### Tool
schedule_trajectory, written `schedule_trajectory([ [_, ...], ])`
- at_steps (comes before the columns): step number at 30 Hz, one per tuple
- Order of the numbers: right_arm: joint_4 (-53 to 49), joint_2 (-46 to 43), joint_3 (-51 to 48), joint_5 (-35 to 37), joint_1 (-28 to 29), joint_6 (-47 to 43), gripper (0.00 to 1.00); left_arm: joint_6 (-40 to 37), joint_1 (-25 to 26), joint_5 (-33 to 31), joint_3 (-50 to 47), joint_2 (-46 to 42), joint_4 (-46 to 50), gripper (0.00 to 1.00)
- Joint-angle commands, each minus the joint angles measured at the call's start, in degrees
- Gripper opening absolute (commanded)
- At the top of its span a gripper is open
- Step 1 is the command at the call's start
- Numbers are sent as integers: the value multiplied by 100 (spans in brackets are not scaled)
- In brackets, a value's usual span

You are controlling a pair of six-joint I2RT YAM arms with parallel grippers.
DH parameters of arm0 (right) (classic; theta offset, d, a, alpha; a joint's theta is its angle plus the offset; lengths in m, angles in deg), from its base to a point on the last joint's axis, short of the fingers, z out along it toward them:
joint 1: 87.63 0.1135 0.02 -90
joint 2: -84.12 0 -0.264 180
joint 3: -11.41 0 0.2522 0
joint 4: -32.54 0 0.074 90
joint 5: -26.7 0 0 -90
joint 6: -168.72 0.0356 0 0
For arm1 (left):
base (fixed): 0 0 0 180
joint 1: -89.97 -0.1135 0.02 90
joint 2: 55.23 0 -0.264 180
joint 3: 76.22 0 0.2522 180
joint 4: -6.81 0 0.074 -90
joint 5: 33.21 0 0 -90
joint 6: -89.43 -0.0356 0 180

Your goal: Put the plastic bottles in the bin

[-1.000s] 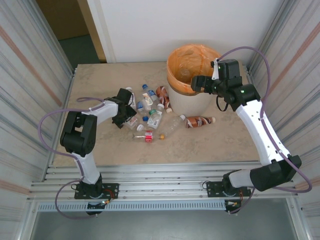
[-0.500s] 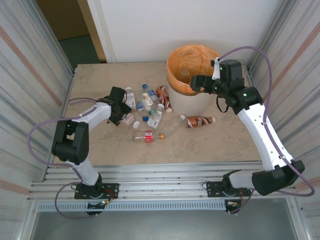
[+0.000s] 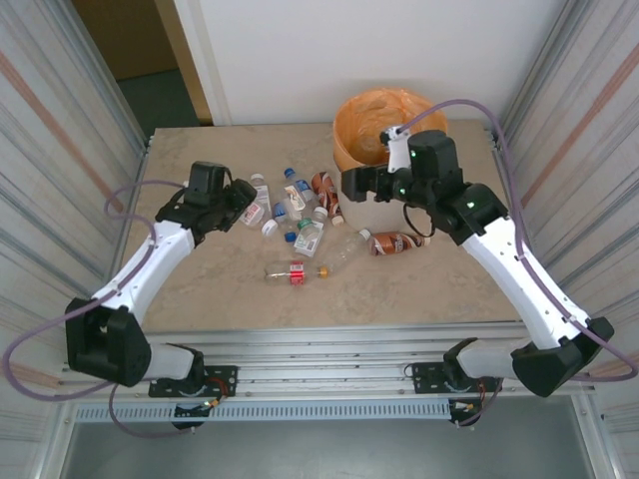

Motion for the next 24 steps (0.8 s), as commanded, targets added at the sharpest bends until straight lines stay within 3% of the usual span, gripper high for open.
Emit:
schedule_trajectory([
  [1, 705, 195, -279, -637, 258, 301, 99, -223, -50, 488, -115, -336, -249, 53],
  [9, 1708, 1160, -410, -1046, 985, 717, 100, -15, -41, 1326, -289, -555, -851, 53],
  [24, 2781, 2802, 156, -1617, 1345, 1432, 78, 287, 84, 1787, -425, -707, -1256, 53],
])
